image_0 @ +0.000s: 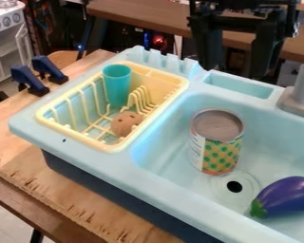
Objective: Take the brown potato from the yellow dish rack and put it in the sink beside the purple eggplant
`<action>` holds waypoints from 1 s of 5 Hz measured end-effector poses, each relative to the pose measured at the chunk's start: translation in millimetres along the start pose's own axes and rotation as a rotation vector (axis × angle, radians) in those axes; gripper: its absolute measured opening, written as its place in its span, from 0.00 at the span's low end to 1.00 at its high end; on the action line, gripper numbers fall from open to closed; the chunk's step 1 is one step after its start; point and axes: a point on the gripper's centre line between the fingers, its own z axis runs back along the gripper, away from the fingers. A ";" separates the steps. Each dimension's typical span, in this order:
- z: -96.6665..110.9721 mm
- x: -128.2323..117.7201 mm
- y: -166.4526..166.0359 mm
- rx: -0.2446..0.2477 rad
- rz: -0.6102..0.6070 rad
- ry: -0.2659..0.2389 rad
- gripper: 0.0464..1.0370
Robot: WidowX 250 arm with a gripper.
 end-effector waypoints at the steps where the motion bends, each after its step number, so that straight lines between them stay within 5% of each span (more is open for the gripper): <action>1: -9.9 -0.5 -0.2 0.005 0.000 0.032 0.96; 3: -27.5 -0.4 -32.1 0.041 -0.130 0.048 0.96; 5: -37.3 -7.4 -20.3 0.002 -0.125 0.026 0.96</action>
